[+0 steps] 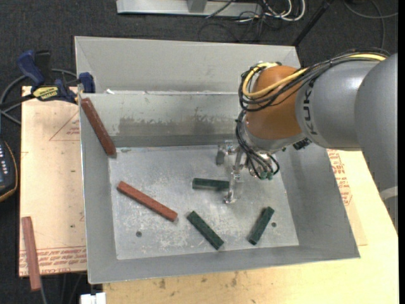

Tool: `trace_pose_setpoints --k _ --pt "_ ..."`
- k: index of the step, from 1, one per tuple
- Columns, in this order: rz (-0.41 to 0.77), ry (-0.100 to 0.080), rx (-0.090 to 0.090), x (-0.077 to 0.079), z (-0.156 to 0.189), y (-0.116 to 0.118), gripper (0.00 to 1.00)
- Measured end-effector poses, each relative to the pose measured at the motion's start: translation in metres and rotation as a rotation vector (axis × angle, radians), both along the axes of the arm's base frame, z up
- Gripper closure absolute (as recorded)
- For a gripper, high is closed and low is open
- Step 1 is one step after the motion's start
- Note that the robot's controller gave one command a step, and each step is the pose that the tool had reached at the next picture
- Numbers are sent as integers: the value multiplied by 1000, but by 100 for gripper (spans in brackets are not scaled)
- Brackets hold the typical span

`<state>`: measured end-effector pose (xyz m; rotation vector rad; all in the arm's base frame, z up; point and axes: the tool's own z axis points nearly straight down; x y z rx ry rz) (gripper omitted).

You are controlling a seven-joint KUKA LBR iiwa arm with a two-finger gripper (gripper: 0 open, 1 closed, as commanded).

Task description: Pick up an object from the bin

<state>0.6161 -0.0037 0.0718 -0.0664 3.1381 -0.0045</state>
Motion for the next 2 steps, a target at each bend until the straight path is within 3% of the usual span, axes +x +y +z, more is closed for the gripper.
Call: trace_pose_setpoints --k 1,2 --pt "7 0 4 0 1 6 100" --pt "119 -8 4 -29 156 37 100"
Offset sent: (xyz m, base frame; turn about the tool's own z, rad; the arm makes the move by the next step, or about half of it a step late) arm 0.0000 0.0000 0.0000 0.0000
